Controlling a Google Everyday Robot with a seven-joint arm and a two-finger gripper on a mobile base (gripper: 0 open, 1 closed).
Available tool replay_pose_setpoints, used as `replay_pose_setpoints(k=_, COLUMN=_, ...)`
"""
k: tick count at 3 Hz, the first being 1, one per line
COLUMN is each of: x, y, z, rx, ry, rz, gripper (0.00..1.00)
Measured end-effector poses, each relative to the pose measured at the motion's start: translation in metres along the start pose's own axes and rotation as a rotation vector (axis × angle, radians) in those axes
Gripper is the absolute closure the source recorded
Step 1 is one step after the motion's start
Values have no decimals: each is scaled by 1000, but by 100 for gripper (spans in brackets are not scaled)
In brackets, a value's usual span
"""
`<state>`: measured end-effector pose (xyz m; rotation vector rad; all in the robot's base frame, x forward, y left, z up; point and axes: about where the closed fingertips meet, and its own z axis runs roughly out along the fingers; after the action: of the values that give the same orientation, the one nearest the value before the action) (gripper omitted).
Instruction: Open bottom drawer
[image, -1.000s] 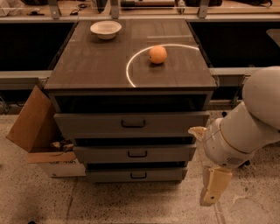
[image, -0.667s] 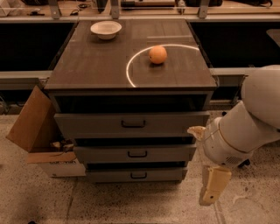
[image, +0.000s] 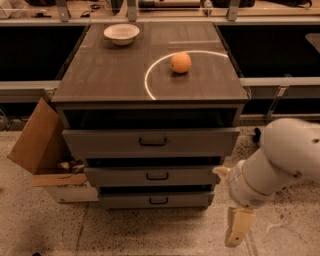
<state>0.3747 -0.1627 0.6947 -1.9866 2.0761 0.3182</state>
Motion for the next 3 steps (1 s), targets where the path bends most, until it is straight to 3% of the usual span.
replay_pose_setpoints(k=1, x=39, y=-2, z=83, rx=-16, ry=-72, rz=5, gripper=0)
replay_pose_setpoints(k=2, x=65, y=-16, z=148, rx=17, ry=-166, rz=10, gripper=0)
replay_pose_setpoints(k=3, x=68, y=-2, z=190, rx=-45, ry=-213, rz=32, gripper=0)
